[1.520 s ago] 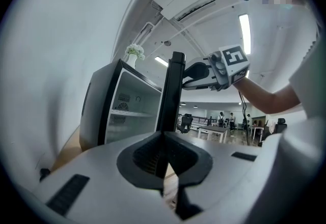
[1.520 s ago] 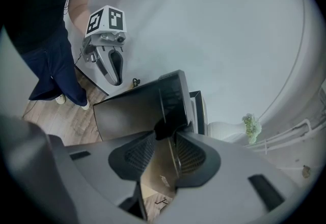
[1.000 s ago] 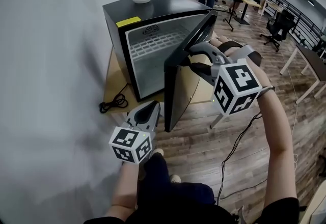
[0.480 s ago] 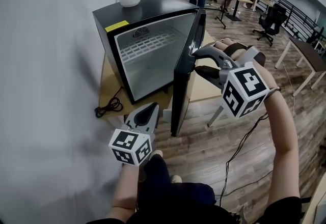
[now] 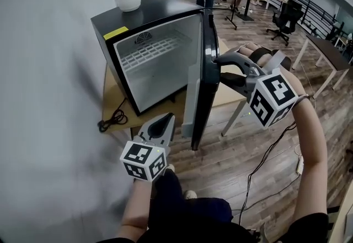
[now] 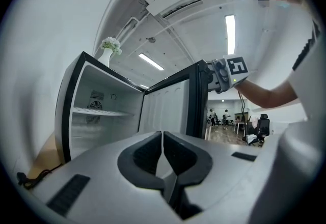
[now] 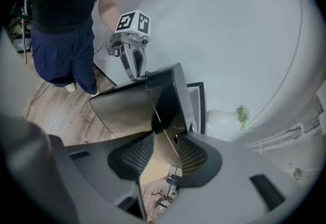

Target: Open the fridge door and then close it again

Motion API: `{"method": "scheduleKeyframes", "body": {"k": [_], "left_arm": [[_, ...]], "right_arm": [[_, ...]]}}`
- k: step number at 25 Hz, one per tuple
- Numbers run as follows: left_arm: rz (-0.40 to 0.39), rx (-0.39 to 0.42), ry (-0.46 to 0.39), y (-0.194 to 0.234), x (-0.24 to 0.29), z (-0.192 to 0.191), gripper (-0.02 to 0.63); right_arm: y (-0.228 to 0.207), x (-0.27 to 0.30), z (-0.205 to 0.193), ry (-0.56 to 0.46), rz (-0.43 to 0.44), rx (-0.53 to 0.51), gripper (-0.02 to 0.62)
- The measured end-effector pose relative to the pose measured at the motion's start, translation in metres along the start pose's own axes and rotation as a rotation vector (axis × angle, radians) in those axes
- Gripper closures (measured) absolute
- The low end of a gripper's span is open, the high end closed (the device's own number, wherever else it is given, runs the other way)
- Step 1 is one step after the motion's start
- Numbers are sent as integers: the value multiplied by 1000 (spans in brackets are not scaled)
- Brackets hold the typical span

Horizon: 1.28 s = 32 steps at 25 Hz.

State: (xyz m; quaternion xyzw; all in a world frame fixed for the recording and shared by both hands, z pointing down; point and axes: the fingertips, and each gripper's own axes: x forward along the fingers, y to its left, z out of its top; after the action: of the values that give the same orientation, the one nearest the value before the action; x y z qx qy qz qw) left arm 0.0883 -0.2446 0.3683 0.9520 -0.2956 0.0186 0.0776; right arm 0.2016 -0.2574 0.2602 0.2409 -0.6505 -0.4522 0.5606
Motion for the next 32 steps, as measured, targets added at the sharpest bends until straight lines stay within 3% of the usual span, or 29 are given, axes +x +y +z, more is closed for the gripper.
{"method": "scheduleKeyframes", "body": {"k": [32], "left_arm": [[-85, 24, 40, -23, 51, -2, 600]], "right_arm": [[38, -53, -103, 2, 12, 56, 479]]}}
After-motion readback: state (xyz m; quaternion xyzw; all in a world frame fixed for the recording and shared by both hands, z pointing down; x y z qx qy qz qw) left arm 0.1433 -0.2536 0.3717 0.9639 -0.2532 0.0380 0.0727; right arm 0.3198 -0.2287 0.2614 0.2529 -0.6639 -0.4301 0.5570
